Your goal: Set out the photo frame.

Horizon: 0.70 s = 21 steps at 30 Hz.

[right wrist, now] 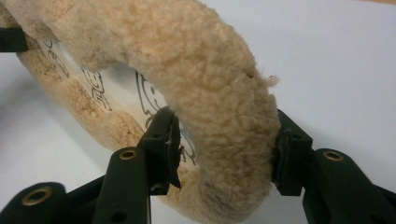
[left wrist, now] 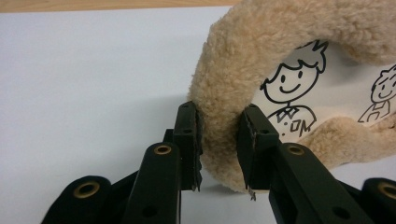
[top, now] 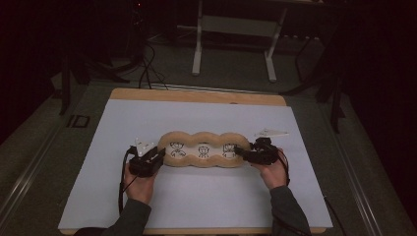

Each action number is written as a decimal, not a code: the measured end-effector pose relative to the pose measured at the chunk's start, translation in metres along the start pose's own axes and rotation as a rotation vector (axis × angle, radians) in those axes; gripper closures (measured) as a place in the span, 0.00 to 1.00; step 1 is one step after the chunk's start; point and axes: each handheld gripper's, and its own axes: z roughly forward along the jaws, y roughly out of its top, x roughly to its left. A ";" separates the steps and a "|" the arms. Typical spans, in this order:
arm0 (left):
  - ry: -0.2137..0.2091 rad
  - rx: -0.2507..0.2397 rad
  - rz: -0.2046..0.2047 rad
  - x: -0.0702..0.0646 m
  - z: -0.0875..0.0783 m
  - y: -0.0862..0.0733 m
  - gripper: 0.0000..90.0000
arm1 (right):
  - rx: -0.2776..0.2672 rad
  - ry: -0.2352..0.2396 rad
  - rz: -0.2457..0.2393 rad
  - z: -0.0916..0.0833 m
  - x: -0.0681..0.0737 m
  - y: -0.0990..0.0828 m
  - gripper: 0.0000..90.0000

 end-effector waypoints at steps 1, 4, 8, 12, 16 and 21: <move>-0.001 0.003 0.003 0.000 0.000 0.000 0.80 | 0.001 0.002 0.006 0.001 -0.001 -0.001 0.56; 0.004 0.007 0.006 0.001 0.001 0.000 0.80 | 0.002 0.006 0.014 0.004 -0.002 -0.004 0.56; 0.014 0.012 0.007 0.005 0.001 -0.001 0.80 | 0.002 0.009 0.014 0.007 0.000 -0.005 0.57; 0.014 0.013 0.006 0.008 0.002 -0.002 0.80 | 0.000 0.003 0.005 0.011 0.003 -0.005 0.57; 0.013 0.013 0.018 0.008 0.001 -0.002 0.80 | 0.003 0.010 0.016 0.011 0.004 -0.007 0.57; 0.014 0.015 0.030 0.006 -0.001 -0.004 0.80 | 0.003 0.024 0.023 0.010 0.004 -0.011 0.57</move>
